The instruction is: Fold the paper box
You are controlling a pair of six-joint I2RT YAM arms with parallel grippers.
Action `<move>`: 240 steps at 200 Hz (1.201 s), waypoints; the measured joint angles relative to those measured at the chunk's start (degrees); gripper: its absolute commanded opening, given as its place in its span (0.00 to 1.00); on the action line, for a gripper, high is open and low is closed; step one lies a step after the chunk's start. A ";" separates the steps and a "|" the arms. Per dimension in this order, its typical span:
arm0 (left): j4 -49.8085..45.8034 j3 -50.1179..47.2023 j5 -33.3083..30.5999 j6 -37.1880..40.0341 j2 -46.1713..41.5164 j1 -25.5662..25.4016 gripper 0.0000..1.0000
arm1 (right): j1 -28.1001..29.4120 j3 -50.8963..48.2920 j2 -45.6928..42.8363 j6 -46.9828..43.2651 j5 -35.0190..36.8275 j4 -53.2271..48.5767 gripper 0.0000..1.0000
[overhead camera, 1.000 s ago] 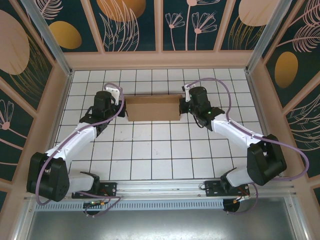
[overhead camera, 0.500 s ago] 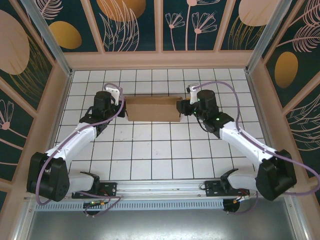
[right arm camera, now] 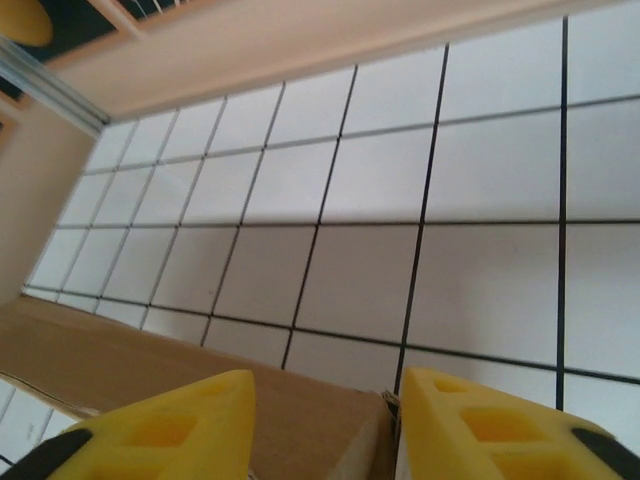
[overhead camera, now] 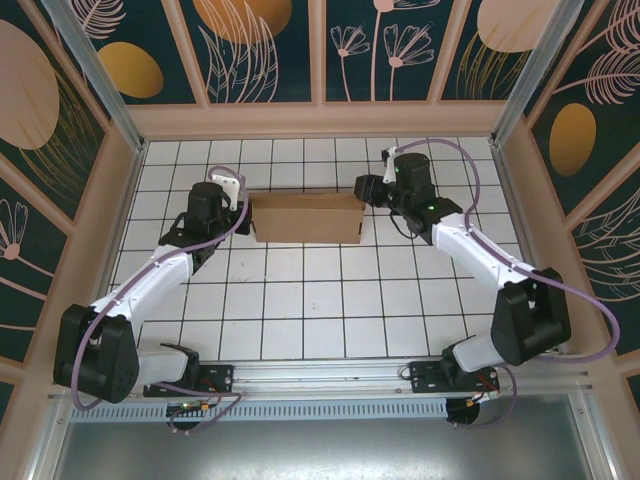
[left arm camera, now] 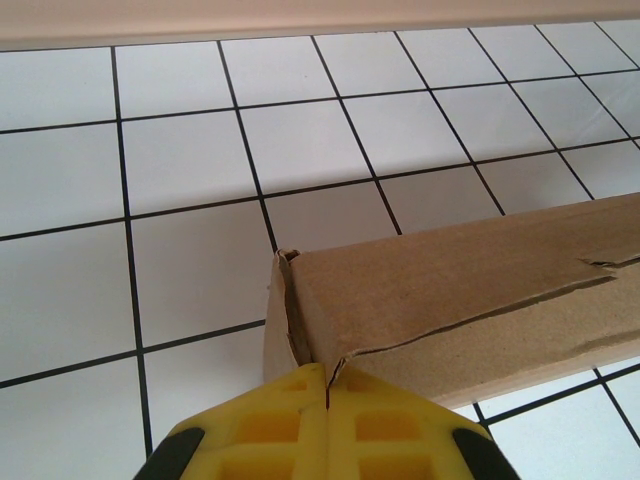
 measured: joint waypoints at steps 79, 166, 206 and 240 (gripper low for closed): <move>0.68 -1.09 -1.11 -0.83 -0.83 -0.87 0.00 | 2.43 -7.54 -3.43 -0.39 2.45 6.99 0.23; 0.42 -3.80 -1.09 -6.54 -4.15 -1.07 0.31 | 3.02 -11.96 -4.22 -0.11 5.44 14.29 0.25; -0.33 -3.80 -0.44 -8.61 -4.76 -1.07 0.32 | 3.48 -10.54 -2.45 -0.17 8.02 14.58 0.26; -1.11 -3.98 3.04 -9.68 -8.11 -1.18 0.34 | 4.28 -10.54 -2.45 -0.11 10.27 14.71 0.27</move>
